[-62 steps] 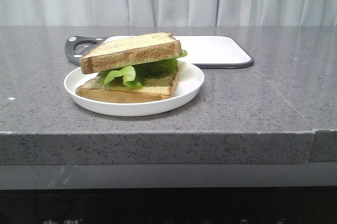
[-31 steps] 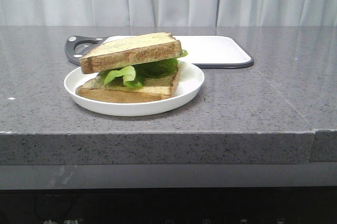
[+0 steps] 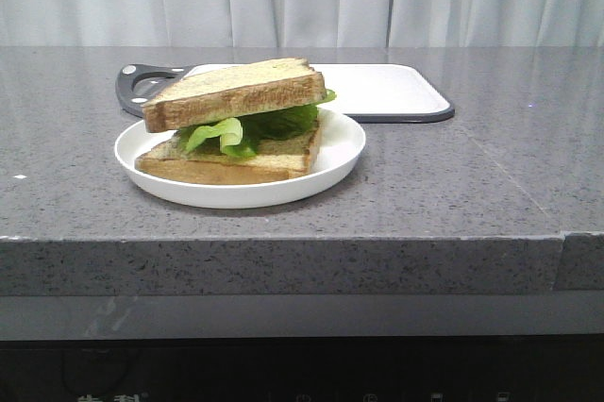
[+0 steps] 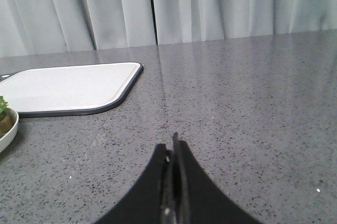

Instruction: Left arm grabs bread, right arm adds lettuce

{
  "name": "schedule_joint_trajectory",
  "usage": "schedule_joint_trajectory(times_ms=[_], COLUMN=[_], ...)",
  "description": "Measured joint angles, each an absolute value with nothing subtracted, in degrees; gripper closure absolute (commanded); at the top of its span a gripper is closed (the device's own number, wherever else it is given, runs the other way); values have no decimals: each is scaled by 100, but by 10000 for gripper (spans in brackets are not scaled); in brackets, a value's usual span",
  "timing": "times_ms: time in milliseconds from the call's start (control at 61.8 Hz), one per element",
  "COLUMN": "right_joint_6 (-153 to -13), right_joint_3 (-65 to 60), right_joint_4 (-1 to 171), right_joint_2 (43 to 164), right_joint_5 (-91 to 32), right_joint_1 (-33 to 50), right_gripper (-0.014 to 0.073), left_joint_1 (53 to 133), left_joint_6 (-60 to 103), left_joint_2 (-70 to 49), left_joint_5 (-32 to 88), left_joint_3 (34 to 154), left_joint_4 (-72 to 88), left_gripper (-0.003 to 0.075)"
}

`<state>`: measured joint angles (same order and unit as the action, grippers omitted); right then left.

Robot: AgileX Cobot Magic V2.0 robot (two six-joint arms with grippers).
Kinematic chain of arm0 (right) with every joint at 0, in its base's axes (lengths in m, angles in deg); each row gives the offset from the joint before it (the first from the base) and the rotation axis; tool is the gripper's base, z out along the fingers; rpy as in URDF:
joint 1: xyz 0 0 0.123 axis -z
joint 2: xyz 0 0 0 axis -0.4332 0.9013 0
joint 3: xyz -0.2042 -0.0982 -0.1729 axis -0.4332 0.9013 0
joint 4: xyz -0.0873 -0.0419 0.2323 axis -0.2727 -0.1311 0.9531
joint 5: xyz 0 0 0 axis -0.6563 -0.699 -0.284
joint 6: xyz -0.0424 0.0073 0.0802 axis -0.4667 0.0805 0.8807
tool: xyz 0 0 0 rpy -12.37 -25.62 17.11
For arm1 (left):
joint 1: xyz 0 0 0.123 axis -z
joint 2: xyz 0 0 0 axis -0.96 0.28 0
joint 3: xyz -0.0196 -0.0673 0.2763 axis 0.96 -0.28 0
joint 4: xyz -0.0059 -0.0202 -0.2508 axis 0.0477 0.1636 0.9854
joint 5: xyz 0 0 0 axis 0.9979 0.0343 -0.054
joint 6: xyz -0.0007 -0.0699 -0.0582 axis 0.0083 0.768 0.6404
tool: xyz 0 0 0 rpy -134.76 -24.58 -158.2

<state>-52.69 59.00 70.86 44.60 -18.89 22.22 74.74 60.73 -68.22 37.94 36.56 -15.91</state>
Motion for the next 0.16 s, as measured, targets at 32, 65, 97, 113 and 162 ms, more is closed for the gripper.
schedule_joint_trajectory(times_ms=[32,65,97,113,162], right_joint_6=[-5269,-5269,-5269,-5269,-5269], right_joint_3=[5900,5900,5900,5900,5900], right_joint_4=[7086,7086,7086,7086,7086], right_joint_2=[4460,4460,4460,4460,4460], right_joint_5=[-1889,-1889,-1889,-1889,-1889], right_joint_1=[2222,2222,2222,2222,2222], right_gripper=[661,661,661,661,661], left_joint_1=[7474,7474,7474,7474,7474], left_joint_6=[6073,6073,6073,6073,6073], left_joint_2=[-6822,-6822,-6822,-6822,-6822], left_joint_5=[3794,3794,3794,3794,3794], left_joint_3=[3656,3656,3656,3656,3656], left_joint_4=[-1591,-1591,-1591,-1591,-1591], left_gripper=[741,741,741,741,741])
